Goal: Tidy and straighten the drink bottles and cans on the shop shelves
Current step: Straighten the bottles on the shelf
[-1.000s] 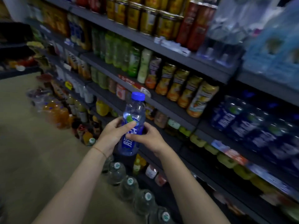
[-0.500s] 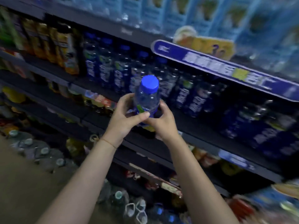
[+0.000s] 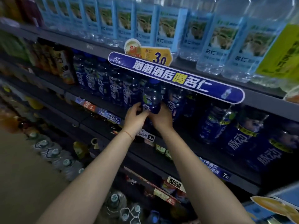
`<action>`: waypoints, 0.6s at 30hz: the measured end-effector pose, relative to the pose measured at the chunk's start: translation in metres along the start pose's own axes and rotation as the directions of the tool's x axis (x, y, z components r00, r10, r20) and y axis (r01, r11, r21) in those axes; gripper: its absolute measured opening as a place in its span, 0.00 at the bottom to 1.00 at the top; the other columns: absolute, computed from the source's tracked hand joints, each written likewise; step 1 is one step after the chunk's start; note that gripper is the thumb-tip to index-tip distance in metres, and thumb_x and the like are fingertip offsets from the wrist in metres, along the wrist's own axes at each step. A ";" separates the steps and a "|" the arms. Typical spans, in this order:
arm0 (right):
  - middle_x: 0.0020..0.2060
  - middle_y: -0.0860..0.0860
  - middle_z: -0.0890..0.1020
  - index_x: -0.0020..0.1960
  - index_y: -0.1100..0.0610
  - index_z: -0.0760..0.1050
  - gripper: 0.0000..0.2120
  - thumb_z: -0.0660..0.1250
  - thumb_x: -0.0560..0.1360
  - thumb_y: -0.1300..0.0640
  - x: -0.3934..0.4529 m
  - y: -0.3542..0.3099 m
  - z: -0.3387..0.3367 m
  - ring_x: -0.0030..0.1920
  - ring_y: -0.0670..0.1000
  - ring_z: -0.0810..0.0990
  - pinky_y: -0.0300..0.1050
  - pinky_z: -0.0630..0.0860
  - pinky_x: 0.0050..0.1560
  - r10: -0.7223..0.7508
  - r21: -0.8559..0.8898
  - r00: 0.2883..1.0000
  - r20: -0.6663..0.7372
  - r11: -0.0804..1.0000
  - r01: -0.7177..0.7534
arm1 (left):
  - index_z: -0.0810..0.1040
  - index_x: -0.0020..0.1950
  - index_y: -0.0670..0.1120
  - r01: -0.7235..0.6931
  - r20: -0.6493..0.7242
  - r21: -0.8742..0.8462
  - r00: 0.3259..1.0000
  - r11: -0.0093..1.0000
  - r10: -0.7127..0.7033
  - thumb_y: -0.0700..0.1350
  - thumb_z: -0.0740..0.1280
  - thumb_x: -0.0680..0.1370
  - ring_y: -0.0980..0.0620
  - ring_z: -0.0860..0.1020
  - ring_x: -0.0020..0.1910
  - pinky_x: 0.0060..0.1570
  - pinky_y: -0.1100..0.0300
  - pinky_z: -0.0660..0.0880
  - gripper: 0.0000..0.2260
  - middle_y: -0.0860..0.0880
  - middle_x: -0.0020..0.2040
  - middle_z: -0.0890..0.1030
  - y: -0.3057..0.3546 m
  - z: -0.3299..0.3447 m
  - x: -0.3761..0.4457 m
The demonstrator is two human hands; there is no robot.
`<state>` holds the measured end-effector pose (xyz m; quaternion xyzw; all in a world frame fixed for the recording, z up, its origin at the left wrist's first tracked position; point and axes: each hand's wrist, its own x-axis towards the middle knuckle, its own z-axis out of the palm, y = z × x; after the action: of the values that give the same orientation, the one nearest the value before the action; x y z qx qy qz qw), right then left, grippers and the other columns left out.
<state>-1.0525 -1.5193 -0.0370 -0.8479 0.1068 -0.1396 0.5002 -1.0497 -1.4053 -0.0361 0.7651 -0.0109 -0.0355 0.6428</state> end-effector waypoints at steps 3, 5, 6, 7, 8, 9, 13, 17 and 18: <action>0.65 0.60 0.73 0.68 0.60 0.65 0.27 0.72 0.73 0.55 0.008 -0.004 0.011 0.64 0.59 0.73 0.49 0.74 0.58 0.027 -0.041 0.999 -0.038 0.999 -0.029 | 0.70 0.73 0.53 0.037 -0.024 -0.028 0.999 0.999 -0.038 0.57 0.68 0.66 0.48 0.76 0.64 0.64 0.43 0.75 0.35 0.50 0.67 0.75 0.001 -0.003 0.007; 0.66 0.62 0.70 0.68 0.64 0.64 0.25 0.69 0.75 0.62 0.011 -0.006 0.017 0.64 0.60 0.71 0.49 0.70 0.60 0.039 -0.073 0.997 -0.062 0.996 -0.043 | 0.67 0.75 0.51 0.043 -0.016 -0.016 0.999 0.999 -0.044 0.51 0.70 0.70 0.48 0.74 0.66 0.66 0.49 0.72 0.32 0.49 0.70 0.73 0.009 -0.003 0.007; 0.65 0.63 0.70 0.67 0.65 0.66 0.23 0.68 0.75 0.64 0.013 -0.006 0.019 0.63 0.60 0.71 0.48 0.69 0.59 0.038 -0.087 0.997 -0.062 0.995 -0.043 | 0.67 0.75 0.49 0.038 -0.011 -0.010 0.999 0.999 -0.038 0.47 0.69 0.74 0.48 0.73 0.66 0.65 0.52 0.71 0.30 0.48 0.70 0.73 0.011 -0.003 0.009; 0.64 0.62 0.70 0.65 0.64 0.67 0.19 0.66 0.75 0.65 0.013 -0.006 0.021 0.60 0.59 0.73 0.46 0.70 0.56 0.039 -0.092 0.998 -0.057 0.995 -0.044 | 0.67 0.75 0.48 0.036 -0.015 -0.004 0.999 0.999 -0.036 0.43 0.69 0.76 0.48 0.73 0.66 0.64 0.54 0.71 0.27 0.47 0.69 0.73 0.011 -0.004 0.012; 0.62 0.60 0.71 0.62 0.62 0.68 0.15 0.65 0.76 0.66 0.014 -0.006 0.023 0.54 0.57 0.74 0.43 0.70 0.50 0.049 -0.073 0.997 -0.058 0.996 -0.054 | 0.68 0.74 0.47 0.031 -0.017 -0.006 0.999 0.999 -0.032 0.41 0.68 0.76 0.48 0.73 0.65 0.63 0.54 0.71 0.26 0.46 0.68 0.74 0.010 -0.005 0.016; 0.59 0.58 0.72 0.57 0.60 0.68 0.11 0.65 0.76 0.66 0.015 -0.007 0.024 0.48 0.54 0.74 0.42 0.69 0.45 0.057 -0.060 0.997 -0.061 0.996 -0.060 | 0.69 0.73 0.47 0.033 -0.016 -0.011 0.999 0.999 -0.033 0.40 0.68 0.76 0.47 0.74 0.65 0.63 0.53 0.72 0.25 0.46 0.66 0.75 0.009 -0.006 0.018; 0.52 0.52 0.70 0.51 0.57 0.68 0.09 0.67 0.76 0.63 0.015 -0.006 0.028 0.47 0.51 0.71 0.44 0.67 0.43 0.007 -0.122 0.991 -0.134 0.992 -0.024 | 0.72 0.70 0.50 0.039 0.033 -0.023 0.999 0.999 -0.039 0.43 0.69 0.74 0.48 0.75 0.65 0.66 0.48 0.73 0.24 0.49 0.65 0.76 0.004 -0.016 0.023; 0.39 0.46 0.76 0.48 0.56 0.71 0.04 0.66 0.78 0.58 0.003 -0.018 0.051 0.39 0.47 0.75 0.43 0.69 0.34 -0.020 0.008 0.994 -0.110 1.000 0.021 | 0.77 0.64 0.51 0.010 0.034 -0.031 0.999 0.999 -0.009 0.40 0.66 0.77 0.49 0.76 0.63 0.66 0.51 0.73 0.16 0.49 0.62 0.78 -0.005 -0.048 0.031; 0.37 0.44 0.76 0.48 0.57 0.72 0.04 0.66 0.78 0.58 -0.001 -0.025 0.061 0.37 0.46 0.75 0.42 0.70 0.35 -0.027 0.061 0.996 -0.085 0.998 0.032 | 0.79 0.59 0.52 0.011 0.012 -0.038 1.000 0.999 -0.011 0.39 0.65 0.78 0.48 0.78 0.60 0.63 0.50 0.75 0.13 0.49 0.59 0.80 -0.010 -0.062 0.034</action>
<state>-1.0312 -1.4578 -0.0434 -0.8268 0.1108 -0.1857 0.5192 -1.0122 -1.3444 -0.0366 0.7527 -0.0096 -0.0436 0.6568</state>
